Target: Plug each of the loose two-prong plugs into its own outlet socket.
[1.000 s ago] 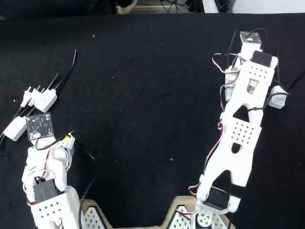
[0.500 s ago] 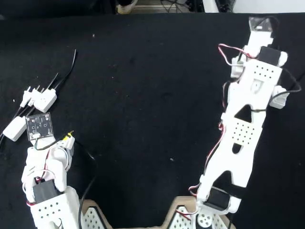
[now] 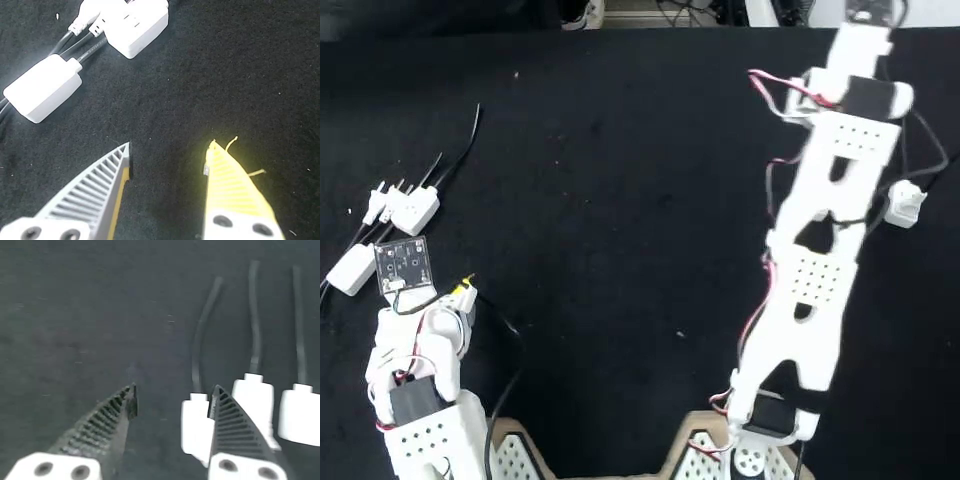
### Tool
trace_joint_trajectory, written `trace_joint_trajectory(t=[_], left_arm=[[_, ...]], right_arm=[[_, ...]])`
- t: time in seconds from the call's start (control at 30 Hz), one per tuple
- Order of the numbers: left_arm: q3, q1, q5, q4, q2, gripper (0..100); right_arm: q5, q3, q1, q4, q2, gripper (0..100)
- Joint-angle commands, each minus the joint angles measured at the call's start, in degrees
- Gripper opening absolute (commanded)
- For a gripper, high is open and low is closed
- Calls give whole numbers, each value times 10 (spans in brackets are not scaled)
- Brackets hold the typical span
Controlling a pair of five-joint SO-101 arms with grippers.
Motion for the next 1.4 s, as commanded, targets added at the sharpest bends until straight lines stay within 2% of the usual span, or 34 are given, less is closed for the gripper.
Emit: trace_joint_trajectory(t=[0.0,0.3,0.43,0.9,1.07,1.37], left_arm=[[13,8,3,3,-5,242],[13,8,3,3,-5,242],[13,8,3,3,-5,242],[13,8,3,3,-5,242],[13,8,3,3,-5,242],[13,8,3,2,-5,242]], right_arm=[[-36,51,-52,20,-68,211],[-71,412,-148,16,-299,211],[-69,536,-187,-22,-386,211],[-69,963,-280,-220,-490,211],[-68,1070,-309,-335,-491,211],[-67,1120,-331,-402,-491,207]])
